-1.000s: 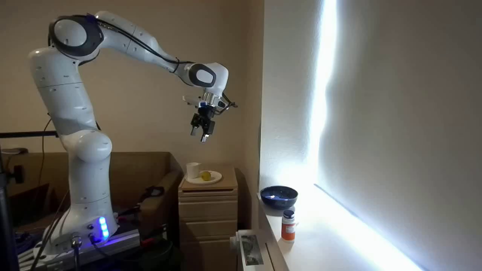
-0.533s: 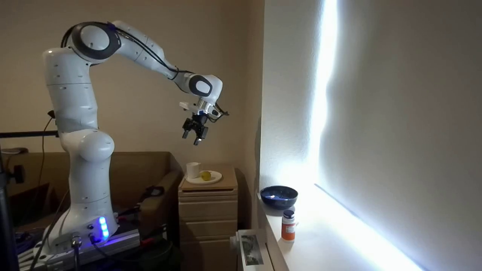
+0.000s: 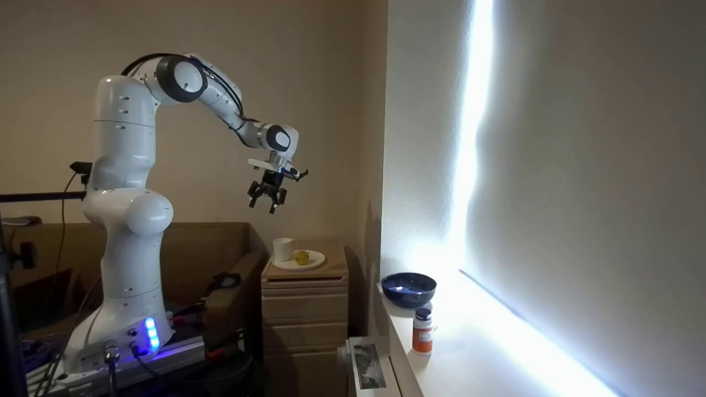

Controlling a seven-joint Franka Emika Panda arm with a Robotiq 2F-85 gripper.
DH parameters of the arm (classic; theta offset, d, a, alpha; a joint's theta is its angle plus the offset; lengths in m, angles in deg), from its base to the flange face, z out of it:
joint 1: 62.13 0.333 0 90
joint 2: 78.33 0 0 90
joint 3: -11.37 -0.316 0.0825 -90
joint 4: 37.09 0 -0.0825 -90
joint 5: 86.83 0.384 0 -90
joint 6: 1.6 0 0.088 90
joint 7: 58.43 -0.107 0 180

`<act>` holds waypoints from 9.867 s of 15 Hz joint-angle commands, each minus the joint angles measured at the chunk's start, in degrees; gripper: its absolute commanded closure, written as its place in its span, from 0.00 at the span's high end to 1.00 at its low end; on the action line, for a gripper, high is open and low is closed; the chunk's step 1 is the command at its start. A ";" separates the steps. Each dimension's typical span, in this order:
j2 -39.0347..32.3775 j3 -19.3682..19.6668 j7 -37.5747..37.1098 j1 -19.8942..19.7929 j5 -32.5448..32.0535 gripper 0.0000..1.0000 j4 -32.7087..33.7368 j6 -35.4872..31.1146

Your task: Put the mug on the nightstand and put the lemon in the bowl on the plate

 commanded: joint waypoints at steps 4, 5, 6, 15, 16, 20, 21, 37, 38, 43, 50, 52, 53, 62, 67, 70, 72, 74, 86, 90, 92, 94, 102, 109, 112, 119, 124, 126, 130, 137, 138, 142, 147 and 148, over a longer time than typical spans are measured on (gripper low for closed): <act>-2.57 0.06 -3.15 -1.77 3.47 1.00 0.72 -4.25; -3.83 -0.13 -4.19 -1.67 5.80 1.00 1.05 -6.79; -4.74 -0.46 -5.86 -1.43 7.35 1.00 1.19 -9.73; -13.62 -1.97 -29.93 6.57 -11.11 1.00 4.94 -28.66; -12.52 -2.39 -27.76 5.52 -9.20 1.00 2.72 -30.65; -15.01 -1.81 -30.40 6.40 -10.79 1.00 4.96 -29.97; -16.66 -1.62 -31.22 6.04 -9.75 1.00 5.63 -32.38; -32.76 4.92 -44.25 11.44 -12.46 1.00 17.25 -45.16; -33.86 5.69 -44.70 11.91 -13.33 1.00 18.35 -43.50; -41.69 6.41 -47.60 11.26 -11.23 1.00 25.55 -45.02; -49.20 4.94 -47.57 8.64 -4.18 1.00 35.07 -45.44; -50.67 4.27 -46.56 8.07 -2.69 1.00 37.35 -43.13; -51.41 3.90 -45.97 7.83 -2.17 1.00 38.30 -41.94; -51.91 4.71 -47.15 8.75 -2.05 1.00 37.94 -41.31; -52.13 5.40 -47.53 9.37 -2.89 1.00 37.38 -42.05; -52.40 4.96 -47.30 9.04 -2.43 0.67 38.04 -40.90; -52.34 4.77 -47.37 8.86 -2.12 0.53 37.97 -41.11; -52.20 4.55 -47.28 8.62 -1.80 0.48 37.42 -41.77; -28.96 6.99 -41.36 8.68 -5.74 0.47 16.05 -40.88; -17.87 8.15 -44.54 7.90 -6.75 0.47 4.82 -37.63; -12.65 9.47 -50.03 7.71 -7.18 0.47 -1.30 -38.78; -7.61 9.89 -55.13 6.18 -6.75 0.47 -7.59 -41.65; -3.55 7.87 -58.29 1.78 -6.70 0.47 -12.33 -43.13; -8.43 15.58 -70.33 -6.01 -14.28 0.47 -9.65 -40.86; -8.21 20.34 -70.28 -11.78 -13.70 0.47 -11.16 -40.56; -10.89 24.35 -72.31 -18.63 -8.80 0.72 -10.69 -41.08; -15.19 24.21 -79.92 -18.64 -5.17 0.47 -6.85 -39.17; -17.46 24.96 -82.42 -20.77 -2.11 0.47 -4.66 -38.25; -21.89 27.21 -86.15 -25.02 2.97 0.47 -0.31 -38.05; -30.90 27.90 -101.04 -29.49 10.76 0.47 9.47 -38.34; -30.60 27.48 -103.55 -29.49 12.22 0.47 9.70 -38.15; -30.63 27.34 -103.58 -29.27 10.42 0.47 8.78 -39.80; -37.30 26.86 -112.20 -28.92 11.79 0.47 14.11 -41.96; -38.29 26.57 -113.58 -29.29 12.14 0.47 15.24 -42.32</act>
